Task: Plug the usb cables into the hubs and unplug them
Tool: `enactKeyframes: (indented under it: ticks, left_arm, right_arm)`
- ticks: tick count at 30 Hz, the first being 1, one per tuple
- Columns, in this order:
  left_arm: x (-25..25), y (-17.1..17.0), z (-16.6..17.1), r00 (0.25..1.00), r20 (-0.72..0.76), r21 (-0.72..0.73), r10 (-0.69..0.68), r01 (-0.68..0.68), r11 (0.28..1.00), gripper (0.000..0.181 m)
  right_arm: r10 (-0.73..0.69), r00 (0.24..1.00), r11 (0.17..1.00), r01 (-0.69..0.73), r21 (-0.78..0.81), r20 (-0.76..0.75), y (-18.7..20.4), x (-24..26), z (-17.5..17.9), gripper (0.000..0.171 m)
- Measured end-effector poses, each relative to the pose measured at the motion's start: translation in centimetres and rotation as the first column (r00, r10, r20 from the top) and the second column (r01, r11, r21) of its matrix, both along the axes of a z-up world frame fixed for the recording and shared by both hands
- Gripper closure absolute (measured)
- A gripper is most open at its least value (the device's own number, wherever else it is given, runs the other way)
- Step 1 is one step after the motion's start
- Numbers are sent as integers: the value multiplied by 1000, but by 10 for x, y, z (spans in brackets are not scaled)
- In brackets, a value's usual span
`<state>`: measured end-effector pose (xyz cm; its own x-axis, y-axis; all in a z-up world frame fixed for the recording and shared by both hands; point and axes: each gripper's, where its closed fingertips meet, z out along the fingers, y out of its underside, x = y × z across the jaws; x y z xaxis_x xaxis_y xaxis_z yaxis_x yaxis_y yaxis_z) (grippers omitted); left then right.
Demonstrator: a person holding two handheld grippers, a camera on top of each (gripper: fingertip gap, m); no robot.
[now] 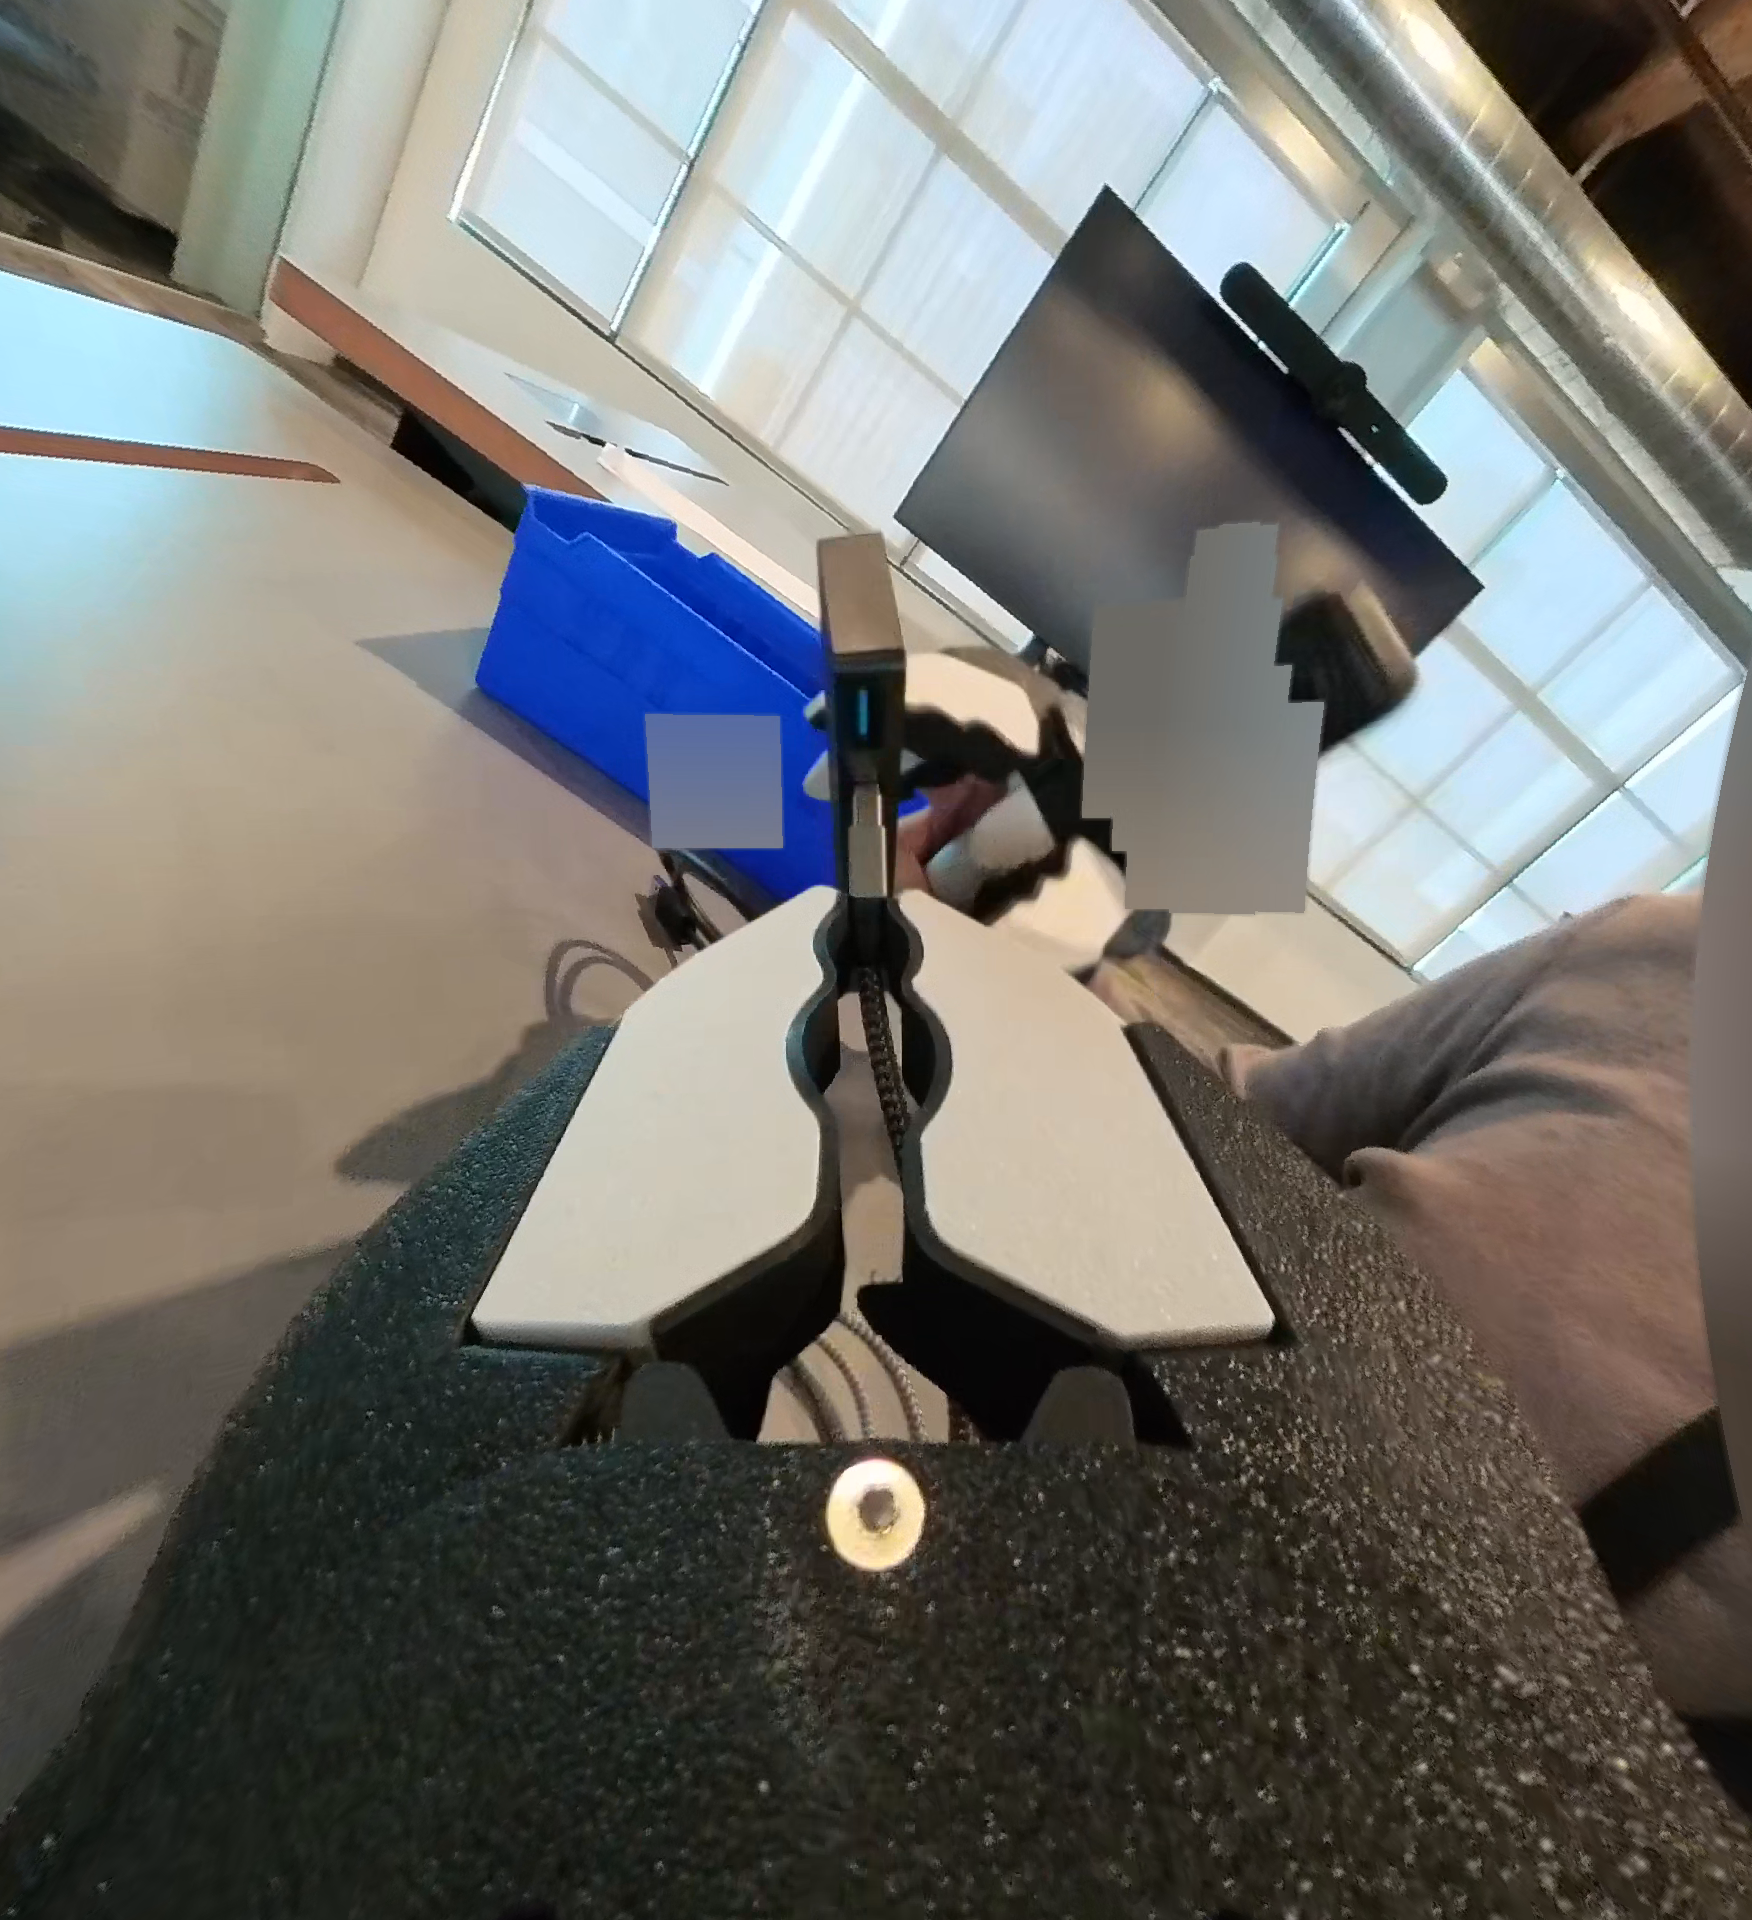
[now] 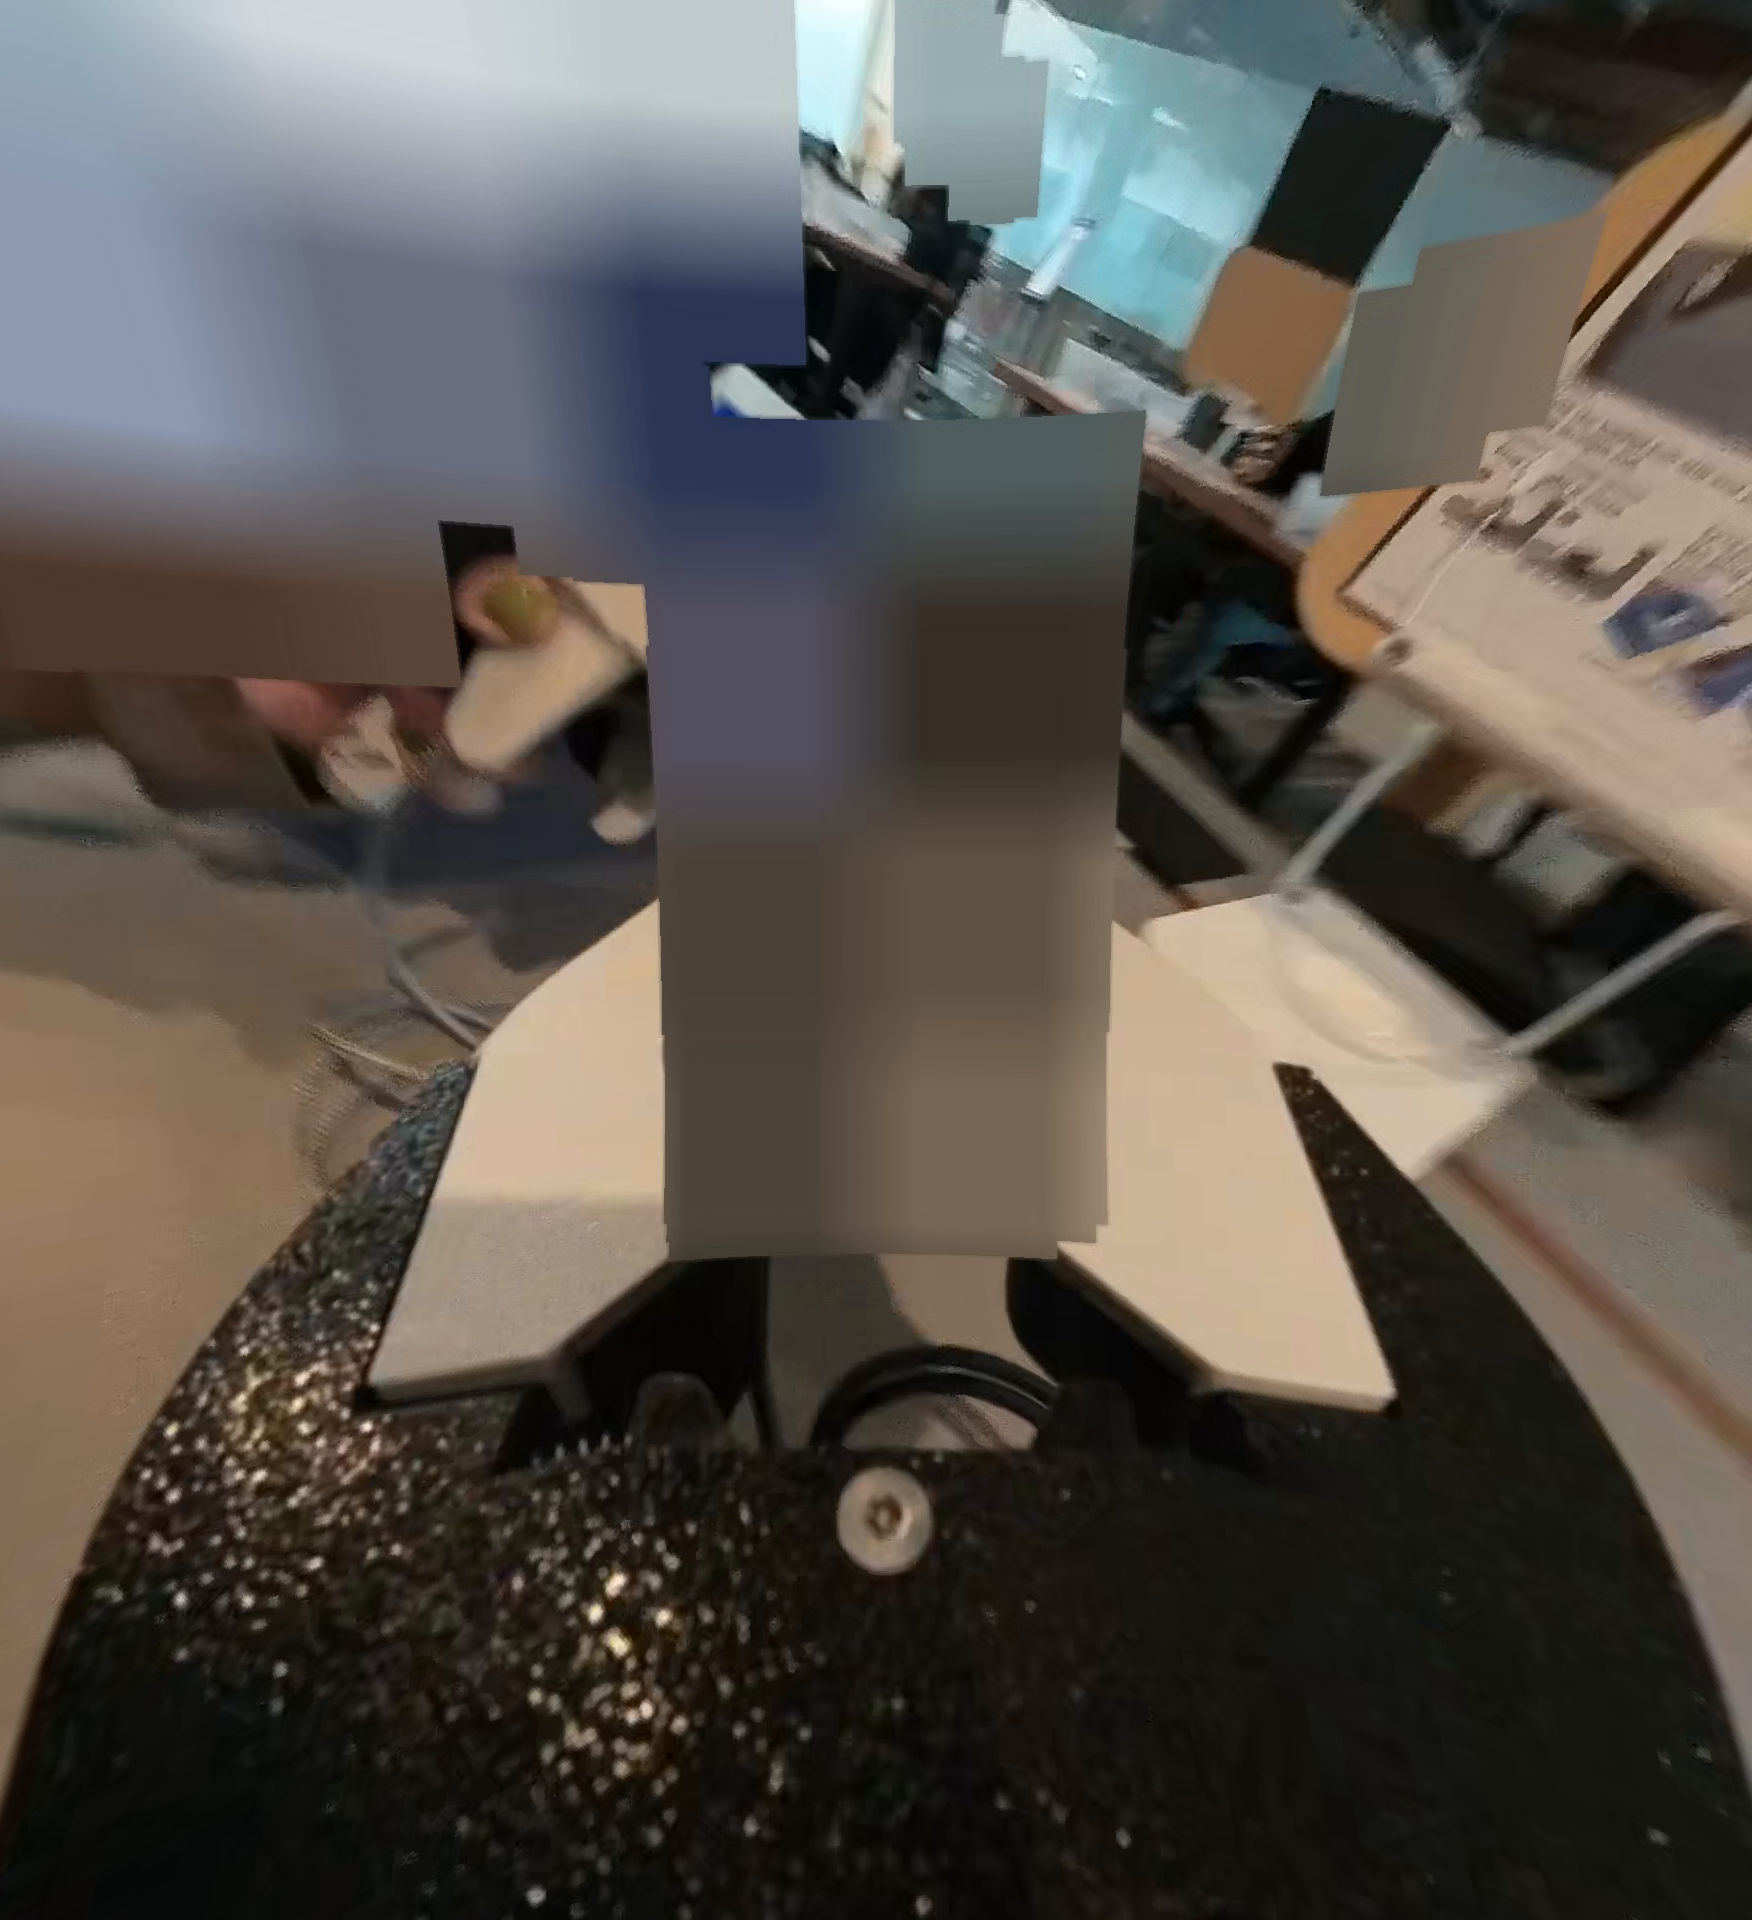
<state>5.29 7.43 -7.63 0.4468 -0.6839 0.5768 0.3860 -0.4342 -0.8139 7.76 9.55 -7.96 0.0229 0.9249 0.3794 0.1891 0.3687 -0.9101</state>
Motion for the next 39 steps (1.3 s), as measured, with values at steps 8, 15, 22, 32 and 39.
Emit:
enactKeyframes:
  ticks: [8,15,22,32,39]
  left_arm:
    - [17,-11,-3,989,-120,48,-87,93,994,175]
    - [19,-24,-8,927,-366,121,-75,127,984,175]
    - [28,-41,-13,852,-509,169,-124,239,956,175]
    - [24,-41,-18,747,-665,222,-18,220,950,175]
    - [27,-41,-21,664,-746,284,54,243,928,175]
  right_arm:
    - [438,899,653,-322,-685,-5,-19,3,11,149]
    - [531,838,715,-362,-598,128,-31,6,3,161]
    - [642,717,708,-419,-568,271,-47,18,-4,161]
    - [596,739,787,-461,-410,314,-50,15,-11,161]
    - [553,788,827,-478,-297,272,-53,16,-18,161]
